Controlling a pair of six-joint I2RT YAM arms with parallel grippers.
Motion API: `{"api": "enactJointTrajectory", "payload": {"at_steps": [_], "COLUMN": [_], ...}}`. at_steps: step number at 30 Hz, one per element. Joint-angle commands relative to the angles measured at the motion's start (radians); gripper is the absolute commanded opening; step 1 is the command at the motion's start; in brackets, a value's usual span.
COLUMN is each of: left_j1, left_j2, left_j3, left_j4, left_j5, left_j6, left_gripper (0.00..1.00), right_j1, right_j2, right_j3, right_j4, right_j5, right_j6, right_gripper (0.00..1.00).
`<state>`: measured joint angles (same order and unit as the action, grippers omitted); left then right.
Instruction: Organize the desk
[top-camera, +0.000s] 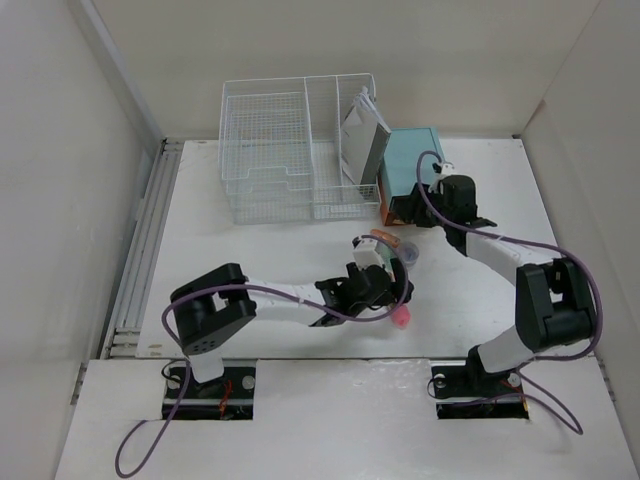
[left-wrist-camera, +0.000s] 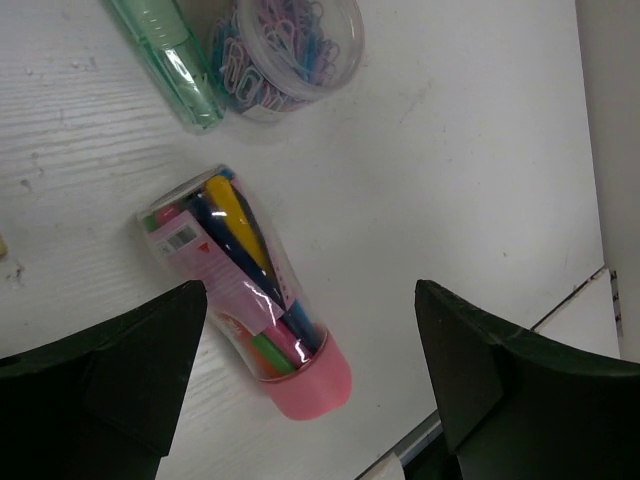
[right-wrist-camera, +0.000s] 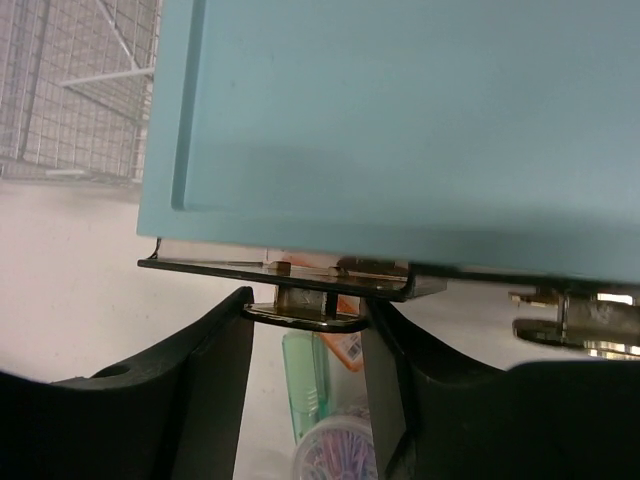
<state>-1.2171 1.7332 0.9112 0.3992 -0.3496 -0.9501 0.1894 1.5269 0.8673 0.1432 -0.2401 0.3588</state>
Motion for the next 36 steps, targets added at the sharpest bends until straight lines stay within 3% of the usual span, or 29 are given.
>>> {"api": "enactJointTrajectory", "payload": {"at_steps": [1,15,23,29,36], "left_j1": [-0.005,-0.033,-0.042,-0.052,-0.094], "left_j2": [0.031,0.163,0.227,0.209,0.046], "left_j3": [0.092,0.233,0.295,0.295,0.181], "left_j4": [-0.032,-0.249,-0.258,-0.269,-0.278], "left_j5": [-0.023,-0.054,-0.045,-0.054,-0.086], "left_j6": [0.011,-0.022,-0.012,-0.012,-0.041], "left_gripper": [0.83,0.85,0.85,0.84,0.84], "right_j1": [-0.015,-0.015,-0.015,-0.015,-0.015], "right_j2": [-0.083,-0.267,-0.362,-0.395,-0.413], "right_j3": [-0.023,-0.146,-0.165,-0.174,-0.183], "right_j4": [0.098,-0.051,-0.105,-0.125,-0.172], "right_j5": [-0.001,-0.073,-0.093,-0.103,-0.103], "right_j6": [0.0,-0.049,-0.058,-0.069,-0.06], "right_gripper": [0.36,0.35,0.34,0.34,0.34]}}
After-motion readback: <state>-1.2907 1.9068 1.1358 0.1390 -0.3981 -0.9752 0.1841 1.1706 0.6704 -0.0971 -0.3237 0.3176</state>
